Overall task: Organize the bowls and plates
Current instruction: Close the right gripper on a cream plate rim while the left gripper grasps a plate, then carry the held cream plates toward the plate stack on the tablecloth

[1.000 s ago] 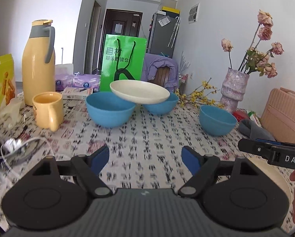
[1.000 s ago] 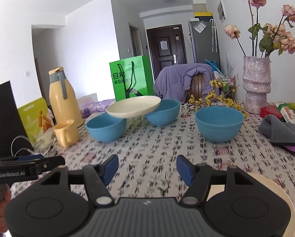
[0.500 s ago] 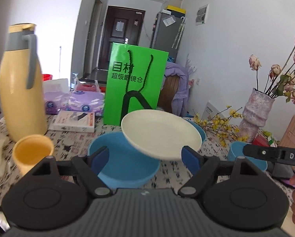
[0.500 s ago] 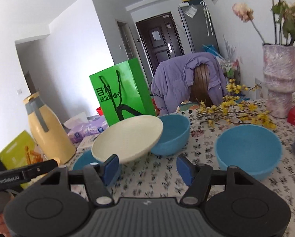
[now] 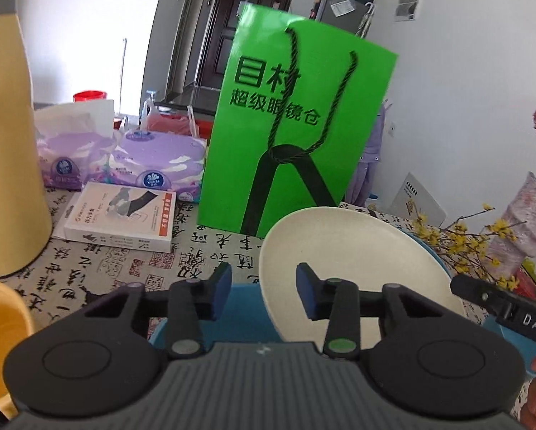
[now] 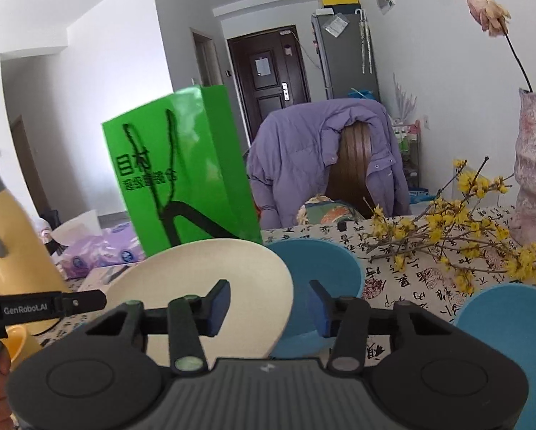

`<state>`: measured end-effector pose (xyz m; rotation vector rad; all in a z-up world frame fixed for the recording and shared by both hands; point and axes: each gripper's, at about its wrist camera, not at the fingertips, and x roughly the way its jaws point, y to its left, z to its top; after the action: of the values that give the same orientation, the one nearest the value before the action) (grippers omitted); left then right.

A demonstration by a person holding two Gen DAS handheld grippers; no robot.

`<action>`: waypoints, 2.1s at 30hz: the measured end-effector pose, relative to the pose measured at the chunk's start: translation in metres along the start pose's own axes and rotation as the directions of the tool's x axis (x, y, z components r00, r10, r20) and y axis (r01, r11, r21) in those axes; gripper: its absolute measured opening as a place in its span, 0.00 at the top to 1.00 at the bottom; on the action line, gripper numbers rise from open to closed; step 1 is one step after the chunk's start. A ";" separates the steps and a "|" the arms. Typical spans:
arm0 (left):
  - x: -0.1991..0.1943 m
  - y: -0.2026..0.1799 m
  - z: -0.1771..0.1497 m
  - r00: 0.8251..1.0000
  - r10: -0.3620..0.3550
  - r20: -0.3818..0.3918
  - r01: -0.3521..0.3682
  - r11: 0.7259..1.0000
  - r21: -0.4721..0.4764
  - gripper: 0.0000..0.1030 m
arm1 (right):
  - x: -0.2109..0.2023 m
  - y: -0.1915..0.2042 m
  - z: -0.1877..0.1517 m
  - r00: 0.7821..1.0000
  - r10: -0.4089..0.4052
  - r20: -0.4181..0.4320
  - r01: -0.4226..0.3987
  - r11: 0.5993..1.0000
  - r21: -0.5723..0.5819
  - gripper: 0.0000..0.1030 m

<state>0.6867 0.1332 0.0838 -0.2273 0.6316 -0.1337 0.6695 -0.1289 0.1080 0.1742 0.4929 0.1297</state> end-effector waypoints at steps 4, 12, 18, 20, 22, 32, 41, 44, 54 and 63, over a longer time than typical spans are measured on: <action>0.014 0.001 0.000 1.000 -0.004 0.000 0.004 1.000 -0.013 0.79 | 0.020 -0.010 -0.003 0.998 0.012 -0.054 -0.009 0.998 0.056 0.66; 0.010 -0.004 -0.004 1.000 0.010 0.010 -0.010 1.000 0.019 0.94 | 0.029 -0.012 -0.008 0.997 0.002 -0.084 0.005 0.996 0.085 0.90; -0.016 -0.011 0.001 0.998 0.016 0.057 -0.017 1.000 0.012 0.94 | 0.016 -0.009 -0.004 0.998 0.006 -0.068 0.000 0.996 0.086 0.92; -0.029 -0.016 0.001 0.997 0.026 0.074 -0.027 1.000 0.013 0.94 | 0.006 -0.007 -0.003 0.998 0.004 -0.060 0.001 0.996 0.085 0.92; -0.045 -0.020 0.000 0.996 0.031 0.084 -0.032 0.999 0.009 0.94 | -0.006 -0.004 -0.003 0.998 0.004 -0.056 0.000 0.997 0.080 0.92; -0.173 -0.036 -0.040 0.988 0.054 0.141 -0.053 0.999 -0.013 0.94 | -0.117 0.007 -0.026 0.998 0.067 -0.013 -0.065 0.993 0.095 0.92; -0.279 -0.049 -0.123 0.982 0.054 0.181 -0.043 0.997 -0.063 0.94 | -0.229 0.010 -0.096 0.993 0.115 -0.002 -0.114 0.989 0.091 0.91; -0.302 -0.040 -0.152 0.983 0.055 0.178 -0.036 0.993 -0.109 0.94 | -0.255 0.013 -0.121 0.992 0.125 -0.015 -0.124 0.988 0.091 0.91; -0.357 -0.026 -0.259 0.987 0.031 0.155 -0.012 0.992 -0.122 0.94 | -0.321 0.018 -0.206 0.988 0.124 -0.092 -0.120 0.992 0.042 0.91; -0.367 -0.023 -0.295 0.993 0.008 0.115 0.003 0.995 -0.101 0.94 | -0.351 0.017 -0.253 0.990 0.091 -0.111 -0.086 0.995 0.045 0.91</action>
<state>0.2157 0.1314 0.0669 -0.3295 0.5244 -0.0857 0.2397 -0.1365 0.0529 0.2291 0.6009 0.2177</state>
